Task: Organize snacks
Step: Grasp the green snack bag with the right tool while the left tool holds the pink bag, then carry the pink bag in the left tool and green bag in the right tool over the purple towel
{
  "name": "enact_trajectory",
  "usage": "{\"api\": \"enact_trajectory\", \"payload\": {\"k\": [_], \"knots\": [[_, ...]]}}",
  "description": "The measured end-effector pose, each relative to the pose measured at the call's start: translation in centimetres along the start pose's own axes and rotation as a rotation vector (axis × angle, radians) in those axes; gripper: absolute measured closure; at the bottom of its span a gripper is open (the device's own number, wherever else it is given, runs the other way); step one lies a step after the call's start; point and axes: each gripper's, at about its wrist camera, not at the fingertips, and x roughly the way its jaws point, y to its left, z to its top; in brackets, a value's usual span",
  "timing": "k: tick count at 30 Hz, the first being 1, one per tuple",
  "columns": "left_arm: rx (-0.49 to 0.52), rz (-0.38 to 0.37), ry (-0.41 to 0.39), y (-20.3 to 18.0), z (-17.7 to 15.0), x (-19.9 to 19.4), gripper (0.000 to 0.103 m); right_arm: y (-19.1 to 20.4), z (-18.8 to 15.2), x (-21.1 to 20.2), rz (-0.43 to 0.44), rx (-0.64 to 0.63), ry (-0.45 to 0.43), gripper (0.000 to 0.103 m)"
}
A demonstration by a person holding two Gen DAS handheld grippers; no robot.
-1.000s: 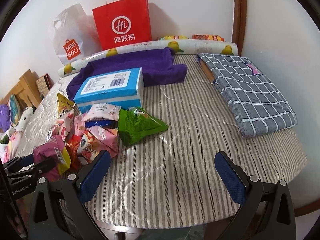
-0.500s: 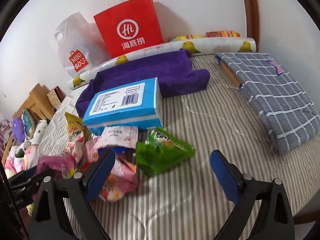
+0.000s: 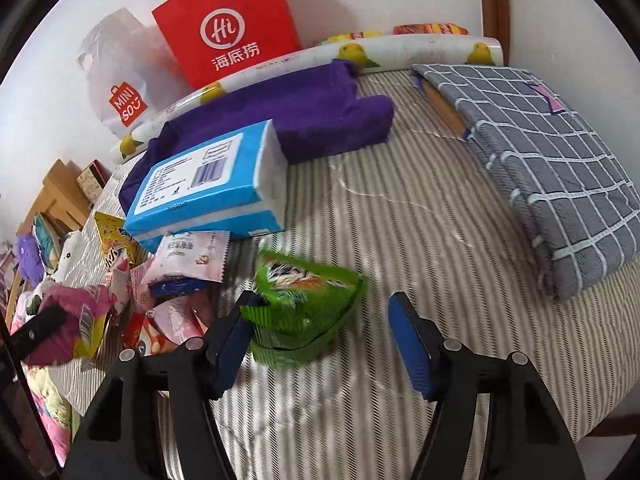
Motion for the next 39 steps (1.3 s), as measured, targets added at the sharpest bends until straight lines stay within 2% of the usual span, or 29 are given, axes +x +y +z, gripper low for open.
{"api": "enact_trajectory", "payload": {"k": [5, 9, 12, 14, 15, 19, 23, 27, 30, 34, 39], "knots": [[-0.008, -0.015, -0.005, 0.3, 0.9, 0.1, 0.041, 1.4, -0.7, 0.9, -0.031, -0.064, 0.034, 0.035], [-0.011, -0.014, -0.001, 0.7, 1.3, 0.2, 0.041, 1.6, -0.6, 2.1, -0.017, -0.053, 0.047, 0.034], [-0.016, -0.016, 0.000, 1.1, 1.6, 0.3, 0.041, 1.8, -0.7, 3.1, -0.048, -0.063, 0.058, 0.034], [-0.021, -0.019, 0.000, 1.3, 1.8, 0.3, 0.044, 1.7, -0.8, 3.4, -0.051, -0.064, 0.068, 0.041], [-0.024, -0.021, -0.001, 1.5, 2.0, 0.2, 0.045, 1.6, -0.9, 3.3, -0.046, -0.064, 0.058, 0.041], [-0.021, -0.028, -0.008, 1.6, 2.6, 0.1, 0.046, 0.9, -0.8, 2.4, -0.040, -0.045, 0.037, 0.051], [-0.027, -0.039, 0.026, 1.8, 2.8, 1.2, 0.052, 0.4, -0.5, 1.8, -0.046, -0.027, 0.026, 0.051], [-0.026, -0.044, 0.045, 2.0, 2.0, 1.1, 0.052, 0.3, -0.5, 1.8, -0.053, -0.024, 0.023, 0.051], [-0.009, -0.037, 0.059, 2.0, 1.4, 0.8, 0.047, 0.4, -0.6, 1.6, -0.054, -0.021, 0.014, 0.051], [0.017, -0.041, 0.062, 1.8, 0.2, -0.2, 0.028, 0.5, -0.4, 1.0, -0.055, -0.028, -0.013, 0.051], [0.099, 0.002, 0.072, 0.6, -1.7, -1.0, 0.024, 0.6, -0.4, 0.3, -0.057, -0.027, -0.040, 0.052]]}}
